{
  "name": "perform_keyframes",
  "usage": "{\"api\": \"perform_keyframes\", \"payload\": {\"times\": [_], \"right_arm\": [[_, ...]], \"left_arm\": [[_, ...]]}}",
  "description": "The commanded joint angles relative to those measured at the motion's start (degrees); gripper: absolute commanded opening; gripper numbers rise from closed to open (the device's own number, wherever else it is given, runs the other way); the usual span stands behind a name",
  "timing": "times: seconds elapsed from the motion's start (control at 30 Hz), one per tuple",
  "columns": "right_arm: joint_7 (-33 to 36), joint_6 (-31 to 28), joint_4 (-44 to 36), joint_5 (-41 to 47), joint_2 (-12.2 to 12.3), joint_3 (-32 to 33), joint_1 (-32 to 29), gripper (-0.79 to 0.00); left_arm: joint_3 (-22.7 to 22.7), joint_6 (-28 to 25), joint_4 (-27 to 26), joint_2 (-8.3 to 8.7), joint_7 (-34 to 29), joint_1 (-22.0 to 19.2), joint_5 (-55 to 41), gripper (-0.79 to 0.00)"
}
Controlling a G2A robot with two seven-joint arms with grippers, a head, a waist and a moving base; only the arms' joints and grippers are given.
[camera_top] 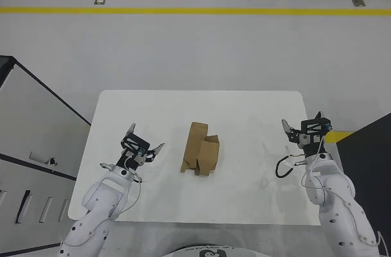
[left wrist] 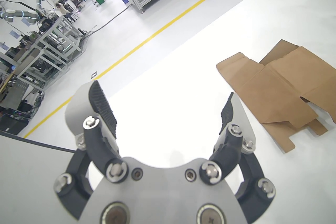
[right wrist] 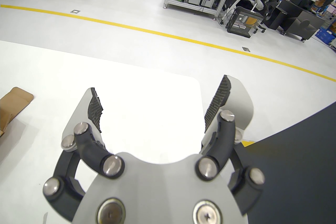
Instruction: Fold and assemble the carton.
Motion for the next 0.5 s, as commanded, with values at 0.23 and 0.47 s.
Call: {"api": "perform_keyframes", "payload": {"times": [0.23,0.47], "right_arm": [[0.0,0.0,0.0,0.0,0.0,0.0,0.0,0.000],[0.0,0.0,0.0,0.0,0.0,0.0,0.0,0.000]], "left_arm": [[3.3,-3.5,2.0,0.12,0.9,-0.7,6.3,0.000],[7.2,-3.5,0.4,-0.21,-2.5,-0.7,9.2,0.000]]}}
